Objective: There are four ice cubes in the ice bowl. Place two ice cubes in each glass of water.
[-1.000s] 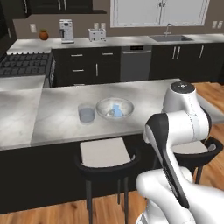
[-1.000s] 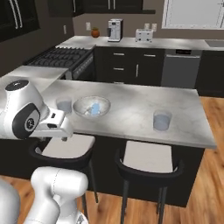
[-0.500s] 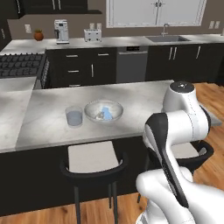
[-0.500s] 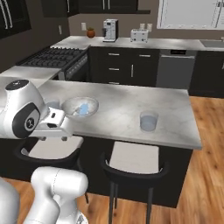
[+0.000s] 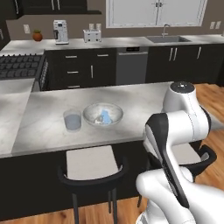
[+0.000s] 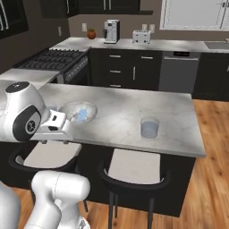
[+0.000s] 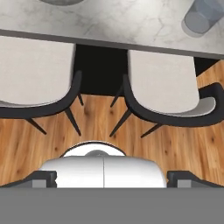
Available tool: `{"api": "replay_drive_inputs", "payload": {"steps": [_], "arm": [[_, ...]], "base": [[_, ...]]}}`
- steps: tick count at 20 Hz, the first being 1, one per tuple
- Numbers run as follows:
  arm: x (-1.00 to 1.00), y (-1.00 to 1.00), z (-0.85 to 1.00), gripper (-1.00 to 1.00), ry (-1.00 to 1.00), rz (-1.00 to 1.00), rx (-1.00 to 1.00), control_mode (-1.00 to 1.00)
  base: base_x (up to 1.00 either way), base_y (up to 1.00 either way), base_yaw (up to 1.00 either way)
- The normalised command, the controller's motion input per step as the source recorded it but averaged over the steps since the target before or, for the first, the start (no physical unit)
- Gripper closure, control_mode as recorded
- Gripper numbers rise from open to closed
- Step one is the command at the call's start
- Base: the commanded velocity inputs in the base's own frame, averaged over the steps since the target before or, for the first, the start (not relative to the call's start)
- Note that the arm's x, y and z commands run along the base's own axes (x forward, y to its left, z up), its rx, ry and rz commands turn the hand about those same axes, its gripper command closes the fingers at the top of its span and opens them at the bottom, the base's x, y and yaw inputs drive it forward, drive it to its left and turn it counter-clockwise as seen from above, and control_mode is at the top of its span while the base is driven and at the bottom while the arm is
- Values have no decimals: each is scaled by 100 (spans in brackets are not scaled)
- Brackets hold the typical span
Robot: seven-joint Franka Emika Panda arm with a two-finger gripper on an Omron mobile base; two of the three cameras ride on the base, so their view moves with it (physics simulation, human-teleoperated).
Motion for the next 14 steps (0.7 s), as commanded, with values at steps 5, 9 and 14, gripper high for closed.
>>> {"api": "replay_drive_inputs", "payload": {"steps": [5, 9, 14], "arm": [[0, 0, 0, -100, 0, 0, 0, 100], [0, 0, 0, -100, 0, 0, 0, 100], [10, 0, 0, -100, -1, 0, 0, -100]], "base": [[37, 0, 0], [35, 0, 0], [14, 0, 0]]}}
